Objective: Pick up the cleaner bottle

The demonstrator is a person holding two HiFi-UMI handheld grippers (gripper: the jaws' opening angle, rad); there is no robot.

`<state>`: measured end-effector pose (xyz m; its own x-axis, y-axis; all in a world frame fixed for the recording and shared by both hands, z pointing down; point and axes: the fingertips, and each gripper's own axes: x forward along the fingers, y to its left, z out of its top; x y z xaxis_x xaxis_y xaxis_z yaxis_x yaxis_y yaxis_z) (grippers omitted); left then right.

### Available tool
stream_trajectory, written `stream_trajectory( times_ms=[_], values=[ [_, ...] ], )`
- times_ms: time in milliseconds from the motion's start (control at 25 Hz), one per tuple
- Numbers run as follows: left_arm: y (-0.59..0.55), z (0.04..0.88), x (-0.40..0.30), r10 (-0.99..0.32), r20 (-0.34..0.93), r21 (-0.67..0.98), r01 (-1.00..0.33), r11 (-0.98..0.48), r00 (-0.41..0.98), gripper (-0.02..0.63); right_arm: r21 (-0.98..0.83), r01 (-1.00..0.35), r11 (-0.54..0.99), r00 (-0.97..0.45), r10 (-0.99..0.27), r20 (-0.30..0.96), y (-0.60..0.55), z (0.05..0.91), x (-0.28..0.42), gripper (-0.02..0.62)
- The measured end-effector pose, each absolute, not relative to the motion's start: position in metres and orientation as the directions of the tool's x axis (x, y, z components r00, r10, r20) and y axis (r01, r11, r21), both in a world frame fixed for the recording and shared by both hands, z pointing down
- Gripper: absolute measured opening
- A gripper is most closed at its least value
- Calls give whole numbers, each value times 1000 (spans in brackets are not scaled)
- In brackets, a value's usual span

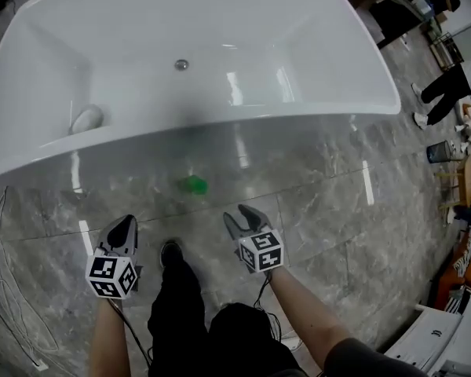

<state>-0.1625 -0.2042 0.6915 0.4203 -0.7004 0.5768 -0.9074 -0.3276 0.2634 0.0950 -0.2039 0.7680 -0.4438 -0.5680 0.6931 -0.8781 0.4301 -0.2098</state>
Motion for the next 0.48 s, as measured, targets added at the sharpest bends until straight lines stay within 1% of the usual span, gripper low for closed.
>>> stream_trajectory(
  times_ms=[80,120,160,200,320,480],
  values=[
    [-210,715,-167,-705,571,270,-908,-322,420,17,-215,-864,455,-462,-550,695,-206,799,88,220],
    [-212,727,-169,-707,568,267,-907,-326,421,17,-221,-858,463,-471,-541,696,-208,816,84,263],
    [-215,739,-171,-710,564,261,-907,-332,422,17,-224,-853,471,-478,-535,697,-210,833,81,292],
    [-217,750,-173,-711,562,253,-906,-339,423,17,-222,-850,478,-481,-532,697,-213,849,77,308],
    [-222,783,-178,-714,553,239,-903,-357,429,17,-187,-845,500,-478,-552,683,-228,892,67,328],
    [-228,828,-173,-714,534,232,-890,-392,453,17,-125,-842,524,-460,-579,673,-243,941,64,327]
  ],
)
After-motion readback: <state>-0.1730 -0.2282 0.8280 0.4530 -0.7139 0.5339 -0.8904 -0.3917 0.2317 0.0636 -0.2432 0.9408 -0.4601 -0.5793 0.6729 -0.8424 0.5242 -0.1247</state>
